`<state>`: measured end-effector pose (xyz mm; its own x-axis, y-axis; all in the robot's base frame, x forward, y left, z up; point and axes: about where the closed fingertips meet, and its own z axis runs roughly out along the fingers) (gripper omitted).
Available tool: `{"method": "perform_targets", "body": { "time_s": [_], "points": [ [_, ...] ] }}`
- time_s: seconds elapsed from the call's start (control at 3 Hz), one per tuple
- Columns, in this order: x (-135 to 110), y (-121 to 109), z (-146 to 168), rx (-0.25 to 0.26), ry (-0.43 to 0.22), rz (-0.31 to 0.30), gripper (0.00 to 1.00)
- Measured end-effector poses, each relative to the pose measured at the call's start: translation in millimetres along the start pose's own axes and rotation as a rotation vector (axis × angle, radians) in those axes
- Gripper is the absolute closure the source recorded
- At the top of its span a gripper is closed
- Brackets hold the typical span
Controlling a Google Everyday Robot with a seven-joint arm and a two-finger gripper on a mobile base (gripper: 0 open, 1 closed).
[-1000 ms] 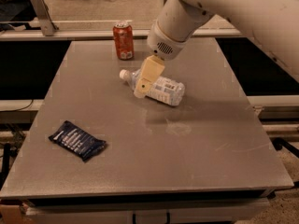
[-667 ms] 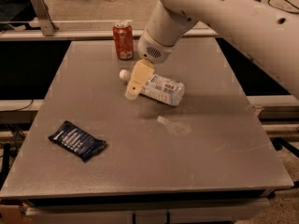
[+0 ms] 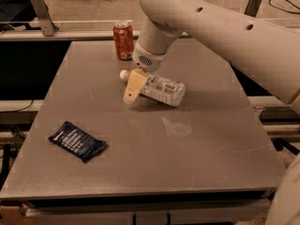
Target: Place blue plastic bottle upright
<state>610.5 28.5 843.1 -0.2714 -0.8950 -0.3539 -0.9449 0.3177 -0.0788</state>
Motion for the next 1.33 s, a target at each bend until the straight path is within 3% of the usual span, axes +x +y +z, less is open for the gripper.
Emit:
{"method": "perform_targets", "body": {
  "time_s": [0.67, 1.0, 1.33],
  "points": [
    [1, -5, -9, 0.039, 0.005, 0.009, 0.64],
    [5, -16, -42, 0.068, -0.064, 0.006, 0.87],
    [15, -32, -82, 0.077, -0.218, 0.004, 1.00]
  ]
}}
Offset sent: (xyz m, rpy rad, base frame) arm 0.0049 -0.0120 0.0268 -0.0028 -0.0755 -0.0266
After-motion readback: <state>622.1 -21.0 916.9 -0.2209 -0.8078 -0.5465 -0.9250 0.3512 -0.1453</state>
